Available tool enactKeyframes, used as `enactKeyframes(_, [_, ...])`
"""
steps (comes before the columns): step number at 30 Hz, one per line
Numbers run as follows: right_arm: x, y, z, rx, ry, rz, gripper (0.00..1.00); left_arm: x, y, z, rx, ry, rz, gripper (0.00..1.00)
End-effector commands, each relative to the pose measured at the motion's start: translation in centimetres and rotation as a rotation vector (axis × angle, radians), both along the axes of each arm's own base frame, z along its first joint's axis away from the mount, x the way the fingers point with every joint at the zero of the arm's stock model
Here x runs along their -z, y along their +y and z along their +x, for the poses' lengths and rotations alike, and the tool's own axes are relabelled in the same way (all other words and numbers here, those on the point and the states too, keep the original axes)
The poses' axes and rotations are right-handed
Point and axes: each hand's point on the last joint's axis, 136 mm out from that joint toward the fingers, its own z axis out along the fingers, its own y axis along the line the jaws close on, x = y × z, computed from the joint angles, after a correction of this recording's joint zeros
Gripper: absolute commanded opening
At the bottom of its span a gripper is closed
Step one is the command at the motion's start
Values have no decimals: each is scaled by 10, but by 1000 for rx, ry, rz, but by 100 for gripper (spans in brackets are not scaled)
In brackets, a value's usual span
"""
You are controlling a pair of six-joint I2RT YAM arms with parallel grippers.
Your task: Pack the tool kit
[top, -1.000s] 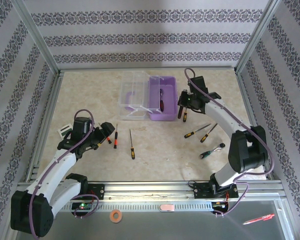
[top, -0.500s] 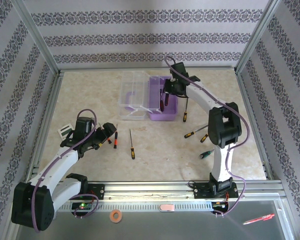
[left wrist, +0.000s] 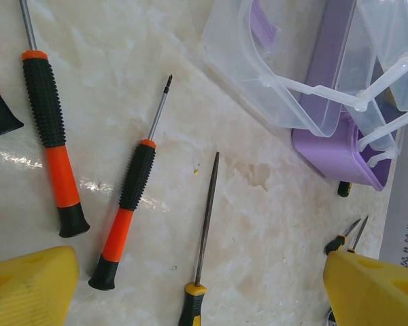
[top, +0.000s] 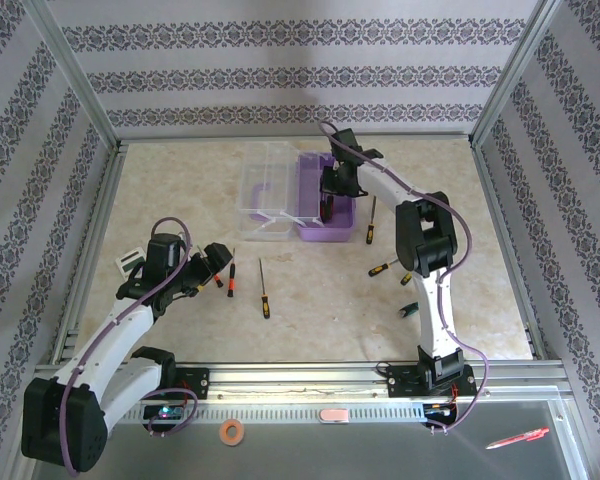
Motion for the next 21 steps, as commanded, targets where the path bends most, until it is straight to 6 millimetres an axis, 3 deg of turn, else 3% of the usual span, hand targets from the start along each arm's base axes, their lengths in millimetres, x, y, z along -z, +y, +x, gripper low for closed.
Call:
enactKeyframes(1, [-2, 6, 7, 13, -11, -4, 0, -10, -2, 1, 23, -14, 4, 93])
enactKeyframes(10, [24, 9, 8, 28, 59, 52, 1, -15, -3, -1, 25, -5, -5, 92])
enactKeyframes(21, [3, 19, 8, 4, 51, 108, 14, -20, -3, -3, 28, -7, -12, 92])
